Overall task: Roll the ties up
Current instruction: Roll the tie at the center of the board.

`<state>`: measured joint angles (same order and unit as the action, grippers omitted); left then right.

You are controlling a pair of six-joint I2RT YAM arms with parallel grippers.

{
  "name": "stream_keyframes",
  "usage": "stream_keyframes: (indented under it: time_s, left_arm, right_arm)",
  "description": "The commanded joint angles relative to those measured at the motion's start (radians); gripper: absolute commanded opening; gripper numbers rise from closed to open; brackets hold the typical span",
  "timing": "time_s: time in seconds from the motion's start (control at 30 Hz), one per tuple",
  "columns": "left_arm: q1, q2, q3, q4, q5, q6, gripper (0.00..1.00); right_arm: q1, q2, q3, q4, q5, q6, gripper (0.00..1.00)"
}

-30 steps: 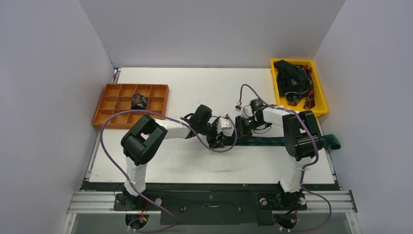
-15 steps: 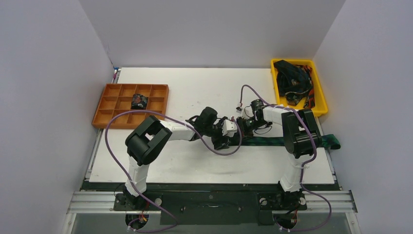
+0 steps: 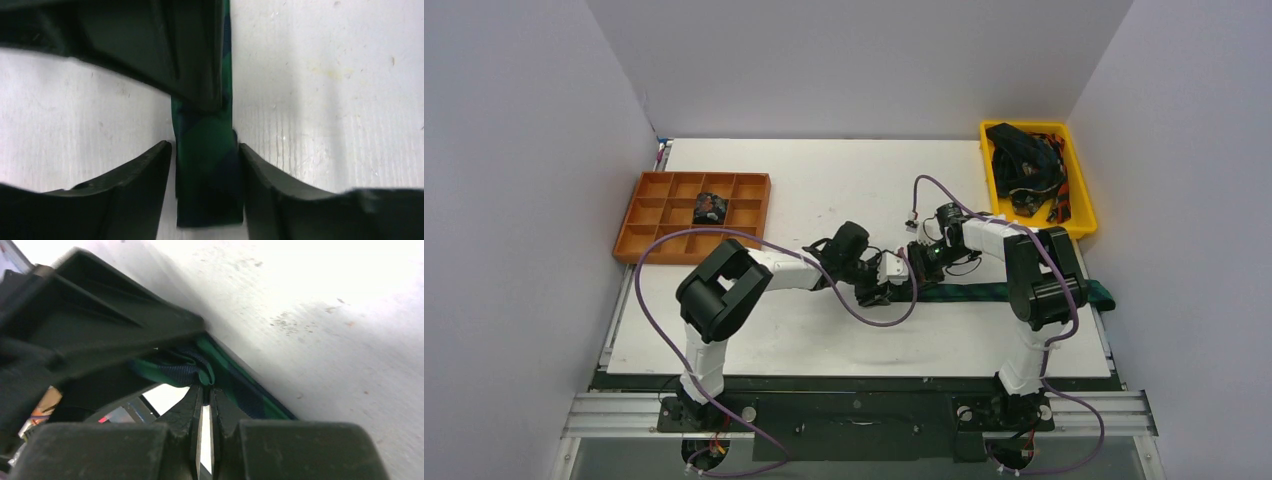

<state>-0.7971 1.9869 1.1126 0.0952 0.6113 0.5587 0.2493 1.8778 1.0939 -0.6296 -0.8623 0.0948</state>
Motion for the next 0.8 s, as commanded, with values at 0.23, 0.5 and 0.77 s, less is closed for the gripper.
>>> stream_keyframes:
  time_s: [0.23,0.5,0.77]
  left_arm:
    - [0.071,-0.127,-0.148,0.01,0.015,-0.035,0.6]
    - [0.039,-0.108,-0.093,0.108,0.028,-0.123,0.51]
    - [-0.002,-0.055,0.005,0.128,0.065,-0.167,0.34]
  right_arm:
    - [0.0,0.132,0.054,-0.018,0.188,-0.076,0.0]
    - [0.007,0.141,0.043,-0.011,0.208,-0.079,0.0]
    - [0.006,0.15,0.052,-0.013,0.199,-0.083,0.0]
